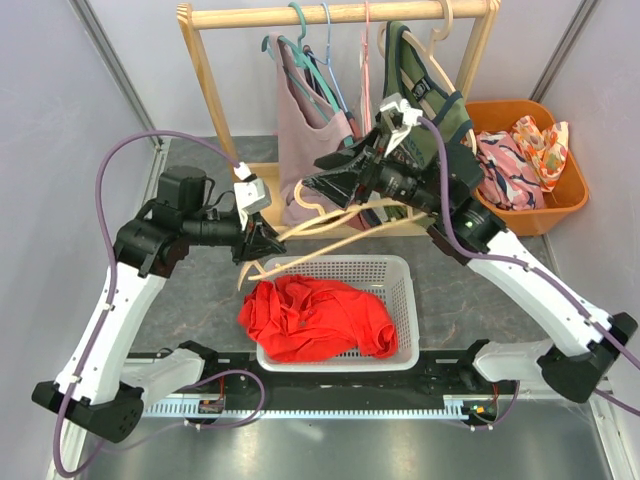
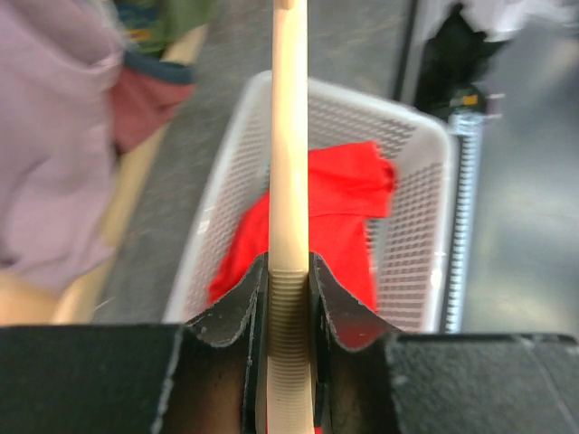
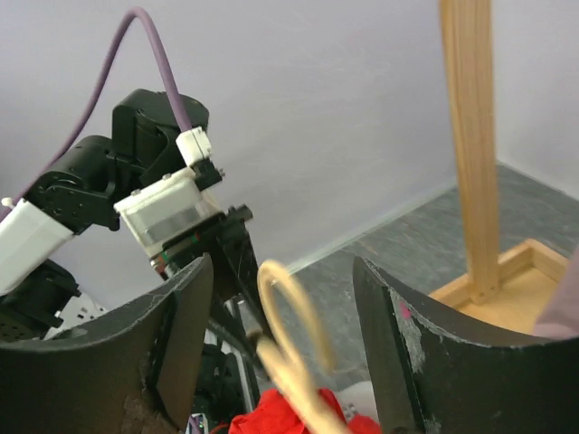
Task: Remove the tank top from the hanger
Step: Place the hanger at the clothesline.
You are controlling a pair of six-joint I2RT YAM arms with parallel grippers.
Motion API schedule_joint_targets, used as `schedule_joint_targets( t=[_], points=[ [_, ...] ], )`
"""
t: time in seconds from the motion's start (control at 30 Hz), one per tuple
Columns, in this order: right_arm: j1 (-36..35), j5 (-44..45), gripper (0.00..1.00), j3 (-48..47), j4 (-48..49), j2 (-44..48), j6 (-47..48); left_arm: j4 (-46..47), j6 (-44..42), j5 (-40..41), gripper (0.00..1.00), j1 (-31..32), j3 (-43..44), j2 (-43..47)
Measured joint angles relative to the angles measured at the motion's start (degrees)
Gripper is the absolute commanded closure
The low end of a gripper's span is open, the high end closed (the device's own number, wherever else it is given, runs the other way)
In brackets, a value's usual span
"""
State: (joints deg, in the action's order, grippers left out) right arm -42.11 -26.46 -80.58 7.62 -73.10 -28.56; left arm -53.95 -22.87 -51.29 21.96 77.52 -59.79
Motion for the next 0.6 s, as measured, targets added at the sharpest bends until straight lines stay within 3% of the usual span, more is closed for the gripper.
schedule_joint_targets(
  t=[0.27, 0.43, 0.6],
  points=[
    [0.11, 11.89, 0.16, 0.72, -12.59, 13.51, 8.50, -0.50, -1.07, 15.02, 0.98, 0.00, 4.83, 1.03],
    [0.11, 23.80, 0.14, 4.59, -21.29, 21.22, 9.92, -4.85, -1.99, 18.14, 0.98, -0.02, 6.03, 5.86],
    [0.11, 33.97, 0.12, 13.18, -30.67, 21.29, 6.80, -11.67, -4.15, 18.45, 0.98, 0.00, 7.19, 13.79]
  ],
)
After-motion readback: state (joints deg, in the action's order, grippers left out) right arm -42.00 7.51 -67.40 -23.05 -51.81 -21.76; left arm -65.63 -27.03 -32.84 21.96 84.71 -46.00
